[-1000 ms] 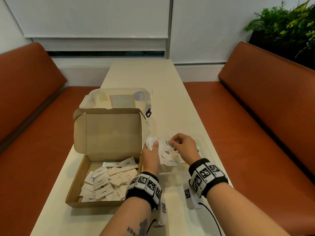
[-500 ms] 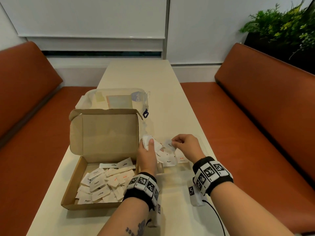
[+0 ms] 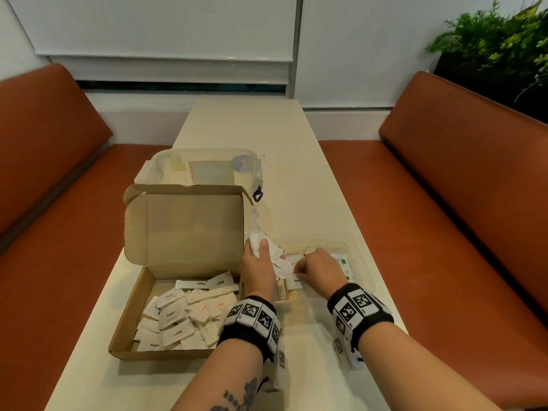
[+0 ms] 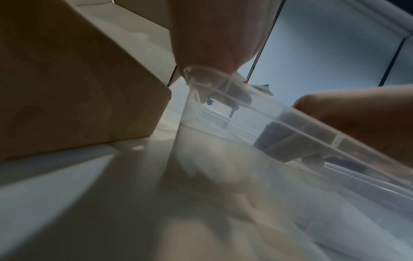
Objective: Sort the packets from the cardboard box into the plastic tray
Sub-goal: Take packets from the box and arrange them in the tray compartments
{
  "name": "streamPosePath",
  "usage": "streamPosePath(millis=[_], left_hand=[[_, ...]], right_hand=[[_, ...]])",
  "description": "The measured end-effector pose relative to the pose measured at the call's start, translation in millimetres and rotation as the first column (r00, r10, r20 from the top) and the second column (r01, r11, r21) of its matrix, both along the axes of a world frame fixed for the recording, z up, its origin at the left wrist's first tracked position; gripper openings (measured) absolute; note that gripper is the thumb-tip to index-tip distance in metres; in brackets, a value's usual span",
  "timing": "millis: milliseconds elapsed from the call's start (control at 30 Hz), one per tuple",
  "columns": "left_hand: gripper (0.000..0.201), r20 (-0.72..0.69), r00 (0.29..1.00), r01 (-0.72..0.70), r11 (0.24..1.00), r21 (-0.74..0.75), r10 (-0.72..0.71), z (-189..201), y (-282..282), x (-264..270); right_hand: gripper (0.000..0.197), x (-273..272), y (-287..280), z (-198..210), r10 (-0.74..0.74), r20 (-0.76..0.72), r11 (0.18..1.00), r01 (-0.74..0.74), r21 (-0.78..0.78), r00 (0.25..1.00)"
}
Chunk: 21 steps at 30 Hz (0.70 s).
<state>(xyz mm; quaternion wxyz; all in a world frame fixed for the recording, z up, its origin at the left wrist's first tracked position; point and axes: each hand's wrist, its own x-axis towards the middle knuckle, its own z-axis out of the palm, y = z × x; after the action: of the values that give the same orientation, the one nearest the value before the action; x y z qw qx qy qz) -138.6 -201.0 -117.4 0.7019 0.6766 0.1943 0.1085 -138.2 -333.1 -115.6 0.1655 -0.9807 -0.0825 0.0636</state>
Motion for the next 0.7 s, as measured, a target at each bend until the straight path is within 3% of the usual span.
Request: streamPosePath(millis=[233,400,700], left_hand=[[0.026,-0.017,1.000,-0.001,1.000,0.007,0.002,0.4,-0.7,1.1],[0.027,-0.023,1.000,-0.008,1.000,0.002,0.008,-1.6,-0.7,2.8],[0.030,-0.026,1.000,-0.001,1.000,0.010,0.001,-0.1,-0.6,1.7]], right_hand=[[0.014,0.8,1.7,-2.4,0.032,0.070,0.999,-0.035,0.033,0.997],[0.017,-1.2,5.2,-5.4,0.078,0.017,0.995,-0.077,-0.060,0.997],[0.016,-1.9,5.1,-3.0,0.041,-0.021,0.999,-0.042,-0.030,0.999]])
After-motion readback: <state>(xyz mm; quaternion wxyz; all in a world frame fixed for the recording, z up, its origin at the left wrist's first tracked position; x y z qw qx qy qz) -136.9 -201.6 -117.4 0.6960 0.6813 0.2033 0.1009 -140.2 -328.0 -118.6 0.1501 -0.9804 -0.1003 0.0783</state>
